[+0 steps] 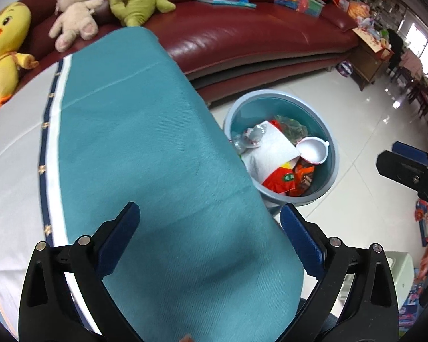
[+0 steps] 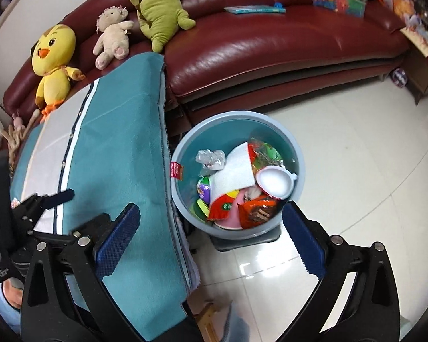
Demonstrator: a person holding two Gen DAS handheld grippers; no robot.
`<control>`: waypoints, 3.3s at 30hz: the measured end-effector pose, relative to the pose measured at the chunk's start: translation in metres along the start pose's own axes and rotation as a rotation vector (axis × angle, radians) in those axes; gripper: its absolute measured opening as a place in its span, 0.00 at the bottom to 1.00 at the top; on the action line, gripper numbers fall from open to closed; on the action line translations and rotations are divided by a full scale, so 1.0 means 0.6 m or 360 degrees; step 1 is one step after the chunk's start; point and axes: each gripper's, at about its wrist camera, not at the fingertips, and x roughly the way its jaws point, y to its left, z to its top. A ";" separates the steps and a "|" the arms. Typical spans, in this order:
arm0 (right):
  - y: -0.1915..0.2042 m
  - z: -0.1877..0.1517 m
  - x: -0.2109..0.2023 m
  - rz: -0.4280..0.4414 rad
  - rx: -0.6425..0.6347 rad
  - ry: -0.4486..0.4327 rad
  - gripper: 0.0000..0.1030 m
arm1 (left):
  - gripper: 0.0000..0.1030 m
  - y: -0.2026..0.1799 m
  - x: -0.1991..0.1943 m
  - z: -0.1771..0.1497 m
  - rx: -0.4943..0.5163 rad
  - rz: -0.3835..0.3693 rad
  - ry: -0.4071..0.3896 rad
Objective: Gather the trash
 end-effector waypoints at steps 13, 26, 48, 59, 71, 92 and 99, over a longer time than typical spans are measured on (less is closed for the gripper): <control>0.012 -0.086 -0.042 -0.0110 -0.0029 0.0012 0.93 | 0.96 0.002 -0.067 -0.069 -0.0062 0.0069 -0.0131; 0.019 -0.126 -0.057 -0.0132 -0.0084 -0.0023 0.93 | 0.96 -0.003 -0.092 -0.109 -0.0086 0.0087 -0.0145; 0.007 -0.120 -0.014 -0.0144 -0.0048 0.0067 0.93 | 0.96 0.007 -0.060 -0.110 -0.0141 0.0049 -0.0095; 0.005 -0.118 -0.001 -0.0141 -0.0041 0.0087 0.93 | 0.96 0.000 -0.052 -0.110 -0.0121 0.0060 -0.0096; 0.002 -0.118 0.007 -0.0145 -0.0036 0.0099 0.93 | 0.96 -0.001 -0.047 -0.111 -0.0116 0.0065 -0.0086; 0.004 -0.128 0.025 -0.0138 -0.0033 0.0137 0.93 | 0.96 0.001 -0.033 -0.121 -0.0132 0.0066 -0.0049; 0.004 -0.130 0.027 -0.0142 -0.0033 0.0142 0.93 | 0.96 0.001 -0.030 -0.123 -0.0130 0.0065 -0.0040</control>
